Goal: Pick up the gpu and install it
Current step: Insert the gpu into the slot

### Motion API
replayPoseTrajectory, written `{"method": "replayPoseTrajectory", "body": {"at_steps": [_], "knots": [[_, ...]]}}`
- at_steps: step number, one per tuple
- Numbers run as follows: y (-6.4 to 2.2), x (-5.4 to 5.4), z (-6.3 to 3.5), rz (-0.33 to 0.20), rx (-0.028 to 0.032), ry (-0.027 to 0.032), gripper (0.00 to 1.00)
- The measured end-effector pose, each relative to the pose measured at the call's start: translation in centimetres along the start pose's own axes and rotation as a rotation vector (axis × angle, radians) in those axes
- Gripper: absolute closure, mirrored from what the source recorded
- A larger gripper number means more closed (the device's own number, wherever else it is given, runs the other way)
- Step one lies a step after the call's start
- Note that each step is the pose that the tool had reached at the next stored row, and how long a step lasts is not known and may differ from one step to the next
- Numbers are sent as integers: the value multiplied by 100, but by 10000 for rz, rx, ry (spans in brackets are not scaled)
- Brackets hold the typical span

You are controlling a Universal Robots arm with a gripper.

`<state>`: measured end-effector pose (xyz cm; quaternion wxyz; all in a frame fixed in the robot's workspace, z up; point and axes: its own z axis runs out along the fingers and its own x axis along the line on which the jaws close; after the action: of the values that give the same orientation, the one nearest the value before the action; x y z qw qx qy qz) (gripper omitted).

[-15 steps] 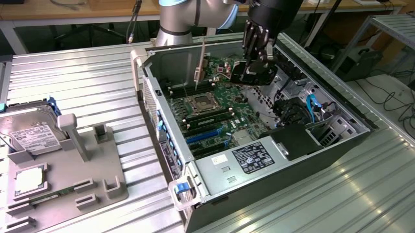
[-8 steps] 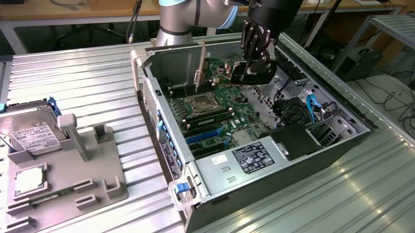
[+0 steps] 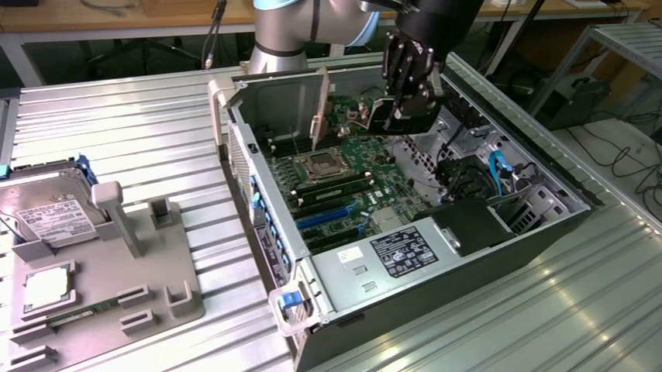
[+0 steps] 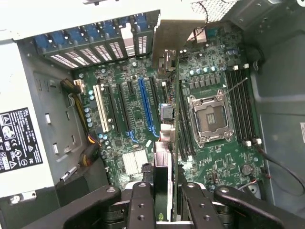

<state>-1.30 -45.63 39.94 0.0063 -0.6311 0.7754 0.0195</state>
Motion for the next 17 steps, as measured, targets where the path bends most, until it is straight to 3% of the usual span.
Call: {"method": "replayPoseTrajectory", "body": {"at_steps": [17], "knots": [[0,0,0,-1397,-48,31,73]]}}
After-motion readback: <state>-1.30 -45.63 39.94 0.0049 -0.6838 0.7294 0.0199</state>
